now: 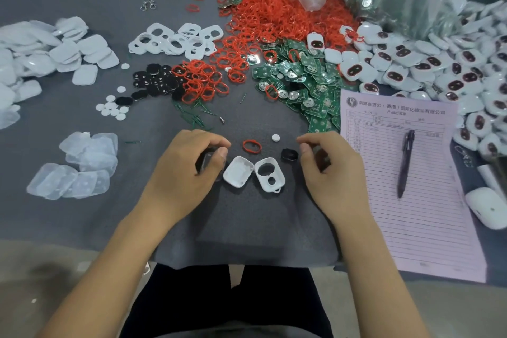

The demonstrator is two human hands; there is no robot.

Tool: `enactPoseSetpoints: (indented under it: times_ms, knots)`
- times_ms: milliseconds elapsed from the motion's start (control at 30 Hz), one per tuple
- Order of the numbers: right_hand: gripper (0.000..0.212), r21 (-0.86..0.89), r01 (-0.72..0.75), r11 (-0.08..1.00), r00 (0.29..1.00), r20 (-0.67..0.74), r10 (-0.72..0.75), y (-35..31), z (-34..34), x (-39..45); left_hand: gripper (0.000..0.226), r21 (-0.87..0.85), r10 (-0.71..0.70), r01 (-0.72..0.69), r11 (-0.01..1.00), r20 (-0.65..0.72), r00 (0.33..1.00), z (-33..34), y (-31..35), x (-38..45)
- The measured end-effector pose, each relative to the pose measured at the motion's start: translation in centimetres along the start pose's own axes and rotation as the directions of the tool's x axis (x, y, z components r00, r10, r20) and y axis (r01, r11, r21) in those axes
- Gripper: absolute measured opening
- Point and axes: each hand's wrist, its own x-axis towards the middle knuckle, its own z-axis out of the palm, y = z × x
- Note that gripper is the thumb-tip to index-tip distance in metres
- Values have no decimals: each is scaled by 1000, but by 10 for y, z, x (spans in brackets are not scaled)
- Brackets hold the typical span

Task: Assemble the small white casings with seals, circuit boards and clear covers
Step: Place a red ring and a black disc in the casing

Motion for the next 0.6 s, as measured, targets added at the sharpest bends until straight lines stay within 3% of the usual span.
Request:
enactPoseSetpoints:
  times_ms: [233, 367, 600]
  knots:
    - [29, -78, 43, 996, 995, 97, -35, -5, -1, -1, 24, 23, 63, -64, 998, 28, 998, 2, -1, 1]
    - [40, -83, 52, 995, 992, 119, -42, -6, -2, -1, 47, 80, 137, -150, 985, 150, 979, 2, -3, -2]
    - [26, -63, 66, 996, 992, 111, -58, -8, -3, -3, 49, 93, 124, -138, 986, 143, 982, 3, -2, -1]
